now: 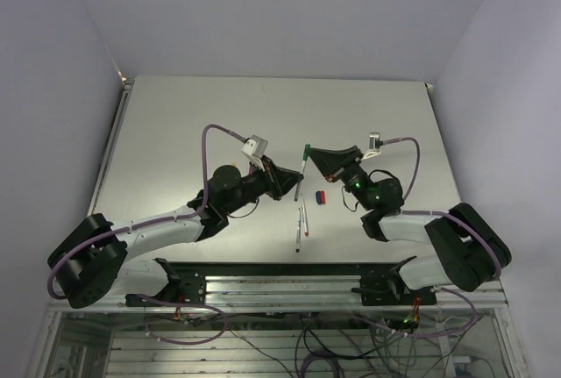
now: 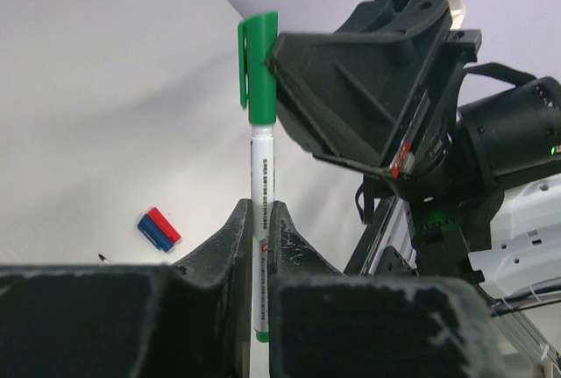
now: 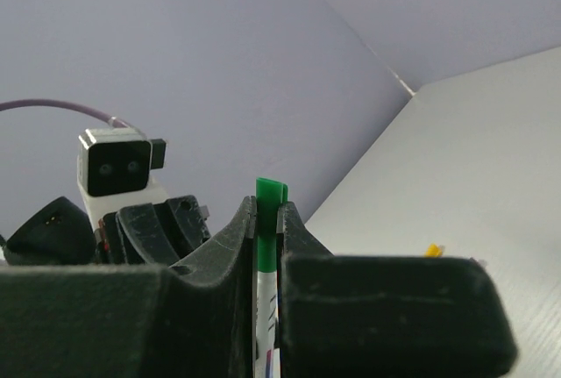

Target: Insert the pens into the pen caps

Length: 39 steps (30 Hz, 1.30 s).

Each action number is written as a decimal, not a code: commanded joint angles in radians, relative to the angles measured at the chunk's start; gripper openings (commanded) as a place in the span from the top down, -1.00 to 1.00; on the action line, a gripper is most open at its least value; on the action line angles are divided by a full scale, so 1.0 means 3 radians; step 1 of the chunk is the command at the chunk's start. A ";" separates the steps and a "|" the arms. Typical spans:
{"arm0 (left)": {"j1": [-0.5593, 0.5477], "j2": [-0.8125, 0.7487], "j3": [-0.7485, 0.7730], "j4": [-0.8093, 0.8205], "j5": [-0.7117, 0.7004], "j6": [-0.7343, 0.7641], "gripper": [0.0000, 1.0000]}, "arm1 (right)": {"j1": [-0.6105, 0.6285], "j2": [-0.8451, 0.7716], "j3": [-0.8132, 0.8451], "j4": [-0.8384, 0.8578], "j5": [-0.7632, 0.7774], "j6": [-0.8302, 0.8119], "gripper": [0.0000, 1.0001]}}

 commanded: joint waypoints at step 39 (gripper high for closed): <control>0.0052 -0.0521 0.0003 0.0192 -0.1039 0.0456 0.86 | 0.1002 -0.0382 0.0378 -0.2402 0.0473 -0.1201 1.00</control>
